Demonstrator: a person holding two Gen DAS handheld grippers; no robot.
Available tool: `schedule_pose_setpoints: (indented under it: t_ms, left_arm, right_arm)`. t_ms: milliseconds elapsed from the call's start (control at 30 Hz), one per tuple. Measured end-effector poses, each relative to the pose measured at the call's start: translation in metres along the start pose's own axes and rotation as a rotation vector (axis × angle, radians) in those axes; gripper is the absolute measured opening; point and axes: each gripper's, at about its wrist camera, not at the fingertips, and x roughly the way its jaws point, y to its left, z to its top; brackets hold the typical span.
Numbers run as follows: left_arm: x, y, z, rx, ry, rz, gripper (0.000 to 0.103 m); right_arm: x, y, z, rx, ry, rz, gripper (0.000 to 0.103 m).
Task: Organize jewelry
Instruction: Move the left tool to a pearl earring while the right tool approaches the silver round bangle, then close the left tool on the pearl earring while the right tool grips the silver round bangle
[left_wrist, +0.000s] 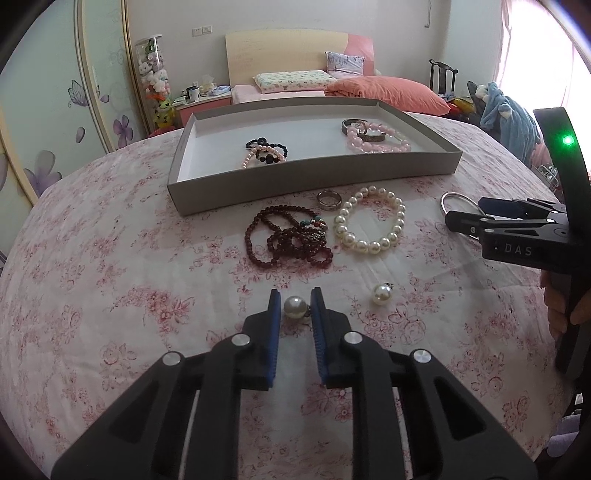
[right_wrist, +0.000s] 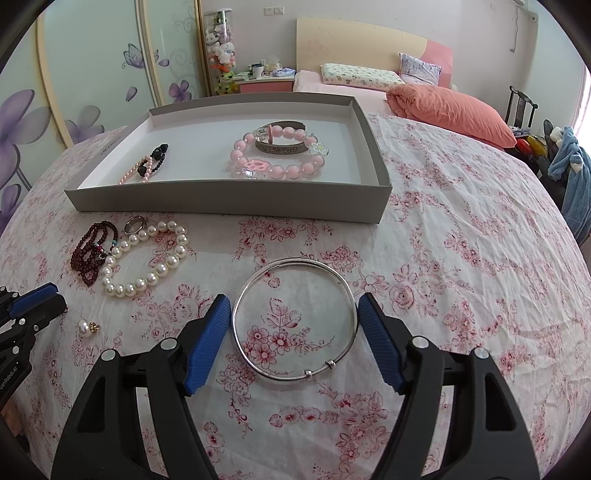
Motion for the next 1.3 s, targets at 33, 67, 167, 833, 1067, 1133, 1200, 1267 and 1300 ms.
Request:
schedule_pose_setpoints:
  t_ms: [33,67,167,833,1067,1133,1200,1267,1300]
  left_arm:
    - [0.000,0.000,0.000,0.000,0.000,0.001,0.019]
    - [0.000,0.000,0.000,0.001,0.000,0.001,0.019]
    - [0.000,0.000,0.000,0.000,0.000,0.000,0.019]
    - [-0.005,0.011,-0.005,-0.024,0.004,0.011,0.014]
    - [-0.011,0.015,-0.005,-0.036,-0.015,0.016,0.014]
    - [-0.012,0.013,-0.005,-0.028,-0.021,0.013,0.014]
    - [-0.012,0.012,-0.007,-0.016,-0.017,0.011,0.014]
    - [-0.009,0.011,-0.008,-0.010,-0.007,0.012,0.014]
    - [-0.008,0.011,-0.009,-0.009,-0.002,0.013,0.014]
  right_arm:
    - [0.000,0.000,0.000,0.000,0.001,0.000,0.072]
    - [0.000,0.000,0.000,-0.001,0.003,-0.001,0.072]
    - [0.001,0.001,0.002,-0.003,0.010,0.000,0.073]
    - [-0.016,0.013,-0.015,-0.020,0.060,0.023,0.070]
    - [-0.023,0.024,-0.020,-0.019,0.029,0.053,0.070]
    - [-0.024,0.026,-0.021,-0.025,0.020,0.049,0.070]
    - [-0.024,0.027,-0.022,-0.031,0.020,0.045,0.070]
    - [-0.021,0.027,-0.023,-0.032,0.027,0.044,0.070]
    - [-0.020,0.027,-0.023,-0.032,0.030,0.042,0.070]
